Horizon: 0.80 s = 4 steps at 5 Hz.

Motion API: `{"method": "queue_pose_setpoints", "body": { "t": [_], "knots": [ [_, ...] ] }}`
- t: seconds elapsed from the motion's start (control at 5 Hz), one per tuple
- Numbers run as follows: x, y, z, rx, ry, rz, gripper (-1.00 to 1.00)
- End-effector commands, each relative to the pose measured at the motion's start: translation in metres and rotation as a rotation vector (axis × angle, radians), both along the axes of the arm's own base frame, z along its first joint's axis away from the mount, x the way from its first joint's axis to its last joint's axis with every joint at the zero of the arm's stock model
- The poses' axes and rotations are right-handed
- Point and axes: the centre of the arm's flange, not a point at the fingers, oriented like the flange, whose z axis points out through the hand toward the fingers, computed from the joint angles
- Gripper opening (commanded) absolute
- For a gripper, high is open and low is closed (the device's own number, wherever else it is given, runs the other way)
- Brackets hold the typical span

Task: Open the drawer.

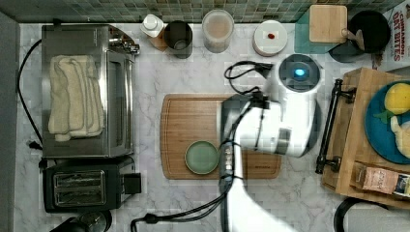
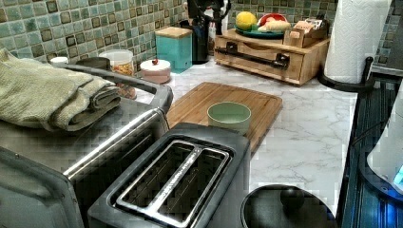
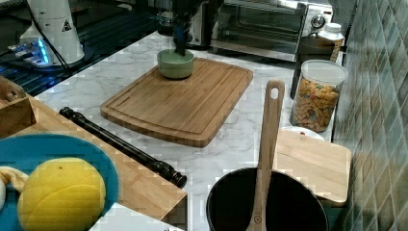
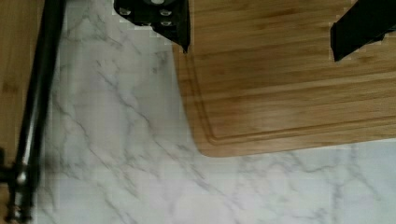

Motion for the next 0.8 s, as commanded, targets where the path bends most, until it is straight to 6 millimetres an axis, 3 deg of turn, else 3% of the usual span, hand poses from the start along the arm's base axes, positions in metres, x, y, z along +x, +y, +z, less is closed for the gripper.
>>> {"method": "queue_pose_setpoints", "body": {
  "t": [0.2,0.6,0.8],
  "knots": [
    [-0.01,-0.124,0.04,-0.043,-0.227,-0.084,1.0],
    [0.012,-0.123,0.007,-0.081,-0.173,-0.088,1.0],
    [0.015,-0.122,0.0,-0.149,-0.184,-0.099,1.0]
  ]
}}
